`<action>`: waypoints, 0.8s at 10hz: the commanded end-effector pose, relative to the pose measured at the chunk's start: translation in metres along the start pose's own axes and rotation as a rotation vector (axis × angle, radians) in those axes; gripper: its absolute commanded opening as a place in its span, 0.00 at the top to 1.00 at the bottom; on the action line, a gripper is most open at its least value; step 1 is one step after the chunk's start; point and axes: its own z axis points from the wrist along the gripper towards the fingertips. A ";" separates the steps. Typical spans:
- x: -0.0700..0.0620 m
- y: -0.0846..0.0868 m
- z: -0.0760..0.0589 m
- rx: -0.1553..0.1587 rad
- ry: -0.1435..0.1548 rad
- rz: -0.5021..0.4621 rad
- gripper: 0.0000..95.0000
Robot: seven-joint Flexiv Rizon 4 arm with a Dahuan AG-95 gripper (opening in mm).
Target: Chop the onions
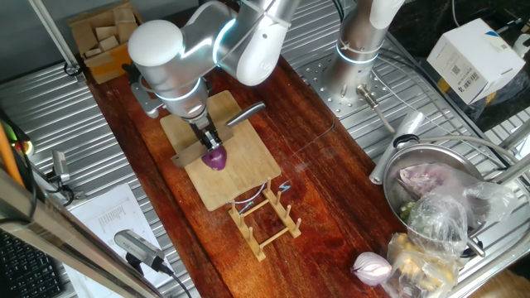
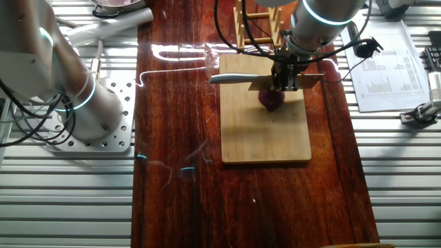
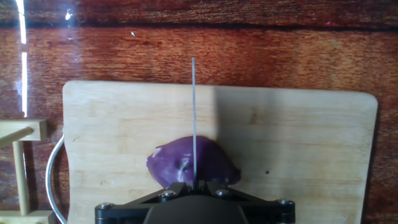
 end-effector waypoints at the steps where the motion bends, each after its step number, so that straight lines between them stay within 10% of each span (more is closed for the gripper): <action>1: 0.002 -0.001 0.000 0.001 -0.004 0.001 1.00; 8: 0.010 -0.004 -0.004 -0.002 -0.023 0.010 1.00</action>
